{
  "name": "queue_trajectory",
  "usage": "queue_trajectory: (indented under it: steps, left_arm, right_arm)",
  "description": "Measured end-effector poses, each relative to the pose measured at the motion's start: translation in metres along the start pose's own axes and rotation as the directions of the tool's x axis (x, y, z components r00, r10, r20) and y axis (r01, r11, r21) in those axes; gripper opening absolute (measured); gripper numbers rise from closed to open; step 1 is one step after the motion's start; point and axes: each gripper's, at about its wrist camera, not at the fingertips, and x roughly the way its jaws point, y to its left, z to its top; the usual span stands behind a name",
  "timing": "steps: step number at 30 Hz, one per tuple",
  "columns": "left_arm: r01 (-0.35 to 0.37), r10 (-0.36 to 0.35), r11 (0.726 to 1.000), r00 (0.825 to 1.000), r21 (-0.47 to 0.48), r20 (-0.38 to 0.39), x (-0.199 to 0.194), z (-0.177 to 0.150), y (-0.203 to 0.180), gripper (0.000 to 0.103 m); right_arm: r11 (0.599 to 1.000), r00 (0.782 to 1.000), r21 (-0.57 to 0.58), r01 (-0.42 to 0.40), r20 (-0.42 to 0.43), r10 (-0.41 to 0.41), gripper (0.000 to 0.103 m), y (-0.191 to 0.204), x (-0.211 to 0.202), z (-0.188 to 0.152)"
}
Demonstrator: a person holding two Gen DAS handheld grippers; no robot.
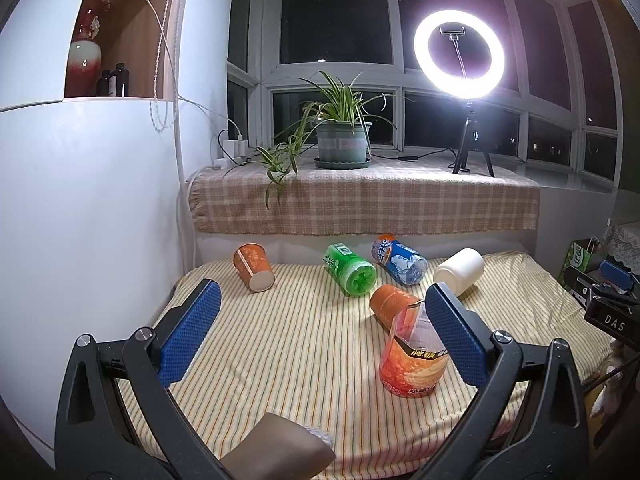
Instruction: Flip cup upright
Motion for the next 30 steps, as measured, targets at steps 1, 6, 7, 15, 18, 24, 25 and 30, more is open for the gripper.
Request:
queue_trajectory:
  steps: [1,6,7,15,18,24,25,30]
  left_arm:
    - [0.001,-0.001,1.0,1.0,-0.001,-0.001,-0.0002,-0.0003,-0.0001,0.103]
    - [0.0,0.0,1.0,1.0,0.002,-0.002,0.0004,-0.0001,-0.0008,0.103]
    - [0.002,-0.002,1.0,1.0,0.001,-0.003,0.0006,0.0,-0.0006,0.103]
    - [0.002,-0.002,1.0,1.0,0.003,0.0,0.0013,0.0003,-0.0009,0.103]
    - [0.003,-0.003,1.0,1.0,0.0,-0.001,0.0012,0.0001,-0.0003,0.103]
    - [0.004,-0.004,1.0,1.0,0.001,-0.001,0.0018,0.0007,-0.0004,0.103]
    - [0.003,-0.003,1.0,1.0,0.001,-0.002,0.0015,0.0002,0.0,0.103]
    - [0.003,-0.003,1.0,1.0,0.0,-0.003,0.0017,0.0009,-0.0002,0.103]
  right_arm:
    - [1.0,1.0,0.001,-0.001,-0.001,0.001,0.087,-0.0003,0.0006,-0.0002]
    - [1.0,1.0,0.001,0.0,-0.003,0.0,0.087,-0.0003,0.0013,-0.0005]
    - [1.0,1.0,0.002,0.0,-0.002,0.0,0.087,-0.0006,0.0008,-0.0006]
    - [1.0,1.0,0.003,0.002,-0.003,-0.002,0.087,-0.0005,0.002,-0.0012]
    - [1.0,1.0,0.002,0.002,-0.004,-0.002,0.087,0.0,0.0026,-0.0013]
    - [1.0,1.0,0.002,0.002,-0.005,-0.002,0.087,-0.0008,0.0034,-0.0023]
    - [1.0,1.0,0.001,0.002,-0.006,-0.002,0.087,-0.0007,0.0034,-0.0024]
    - [1.0,1.0,-0.001,0.002,-0.008,-0.002,0.087,-0.0012,0.0043,-0.0057]
